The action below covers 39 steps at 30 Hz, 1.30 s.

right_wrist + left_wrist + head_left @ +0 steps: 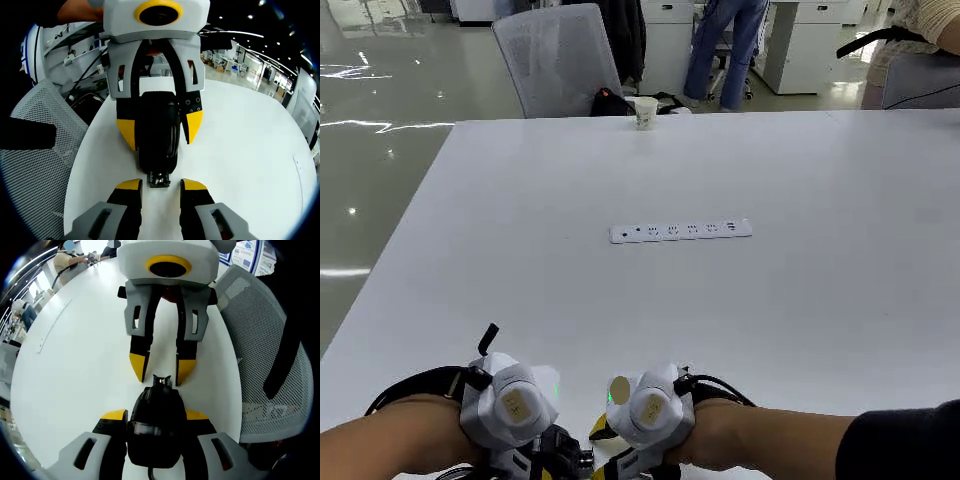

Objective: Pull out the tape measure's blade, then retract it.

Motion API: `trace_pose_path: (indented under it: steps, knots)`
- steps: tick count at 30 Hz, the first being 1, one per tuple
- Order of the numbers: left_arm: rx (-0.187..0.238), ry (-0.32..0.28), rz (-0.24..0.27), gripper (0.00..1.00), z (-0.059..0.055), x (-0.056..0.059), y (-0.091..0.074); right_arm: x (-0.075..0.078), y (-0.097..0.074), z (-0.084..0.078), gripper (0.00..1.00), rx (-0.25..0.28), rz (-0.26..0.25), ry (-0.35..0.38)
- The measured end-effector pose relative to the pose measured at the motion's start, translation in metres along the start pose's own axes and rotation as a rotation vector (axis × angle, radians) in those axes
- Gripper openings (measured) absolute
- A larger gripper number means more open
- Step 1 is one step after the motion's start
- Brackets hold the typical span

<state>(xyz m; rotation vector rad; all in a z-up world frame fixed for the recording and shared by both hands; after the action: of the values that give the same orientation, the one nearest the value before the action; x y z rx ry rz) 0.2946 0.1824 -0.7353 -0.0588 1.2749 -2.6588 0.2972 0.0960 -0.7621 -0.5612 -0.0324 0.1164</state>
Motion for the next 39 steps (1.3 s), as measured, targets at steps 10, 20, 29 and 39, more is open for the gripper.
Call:
trace_pose_path:
  steps: [10, 20, 29, 39]
  knots:
    - [0.026, -0.013, 0.014, 0.37, -0.0021, 0.0023, 0.0012, -0.002, 0.008, 0.0014, 0.14, -0.001, 0.011, -0.013]
    - [0.019, -0.015, 0.015, 0.37, 0.0, 0.0022, 0.0012, -0.0005, 0.0072, 0.0027, 0.11, -0.029, 0.01, -0.016]
    - [0.02, -0.027, 0.013, 0.37, -0.0007, 0.0014, 0.0002, -0.0002, 0.0053, 0.0025, 0.1, -0.037, 0.013, -0.021]
    - [0.031, -0.03, 0.029, 0.37, -0.0012, 0.001, -0.0012, 0.0008, 0.0012, 0.0006, 0.11, -0.047, 0.017, -0.003]
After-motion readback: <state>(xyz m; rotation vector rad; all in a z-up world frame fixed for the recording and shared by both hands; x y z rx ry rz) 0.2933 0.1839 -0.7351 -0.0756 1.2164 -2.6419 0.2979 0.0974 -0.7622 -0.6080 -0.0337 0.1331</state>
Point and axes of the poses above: the centre of the closed fingertips' face, and the gripper's own axes: y roughly forward along the fingers, x roughly to its right, z roughly out of its top, the point moved 6 cm from there along -y, roughly backward along the fingers, and after that the axes turned 15 degrees about x, right-handed, at the moved point
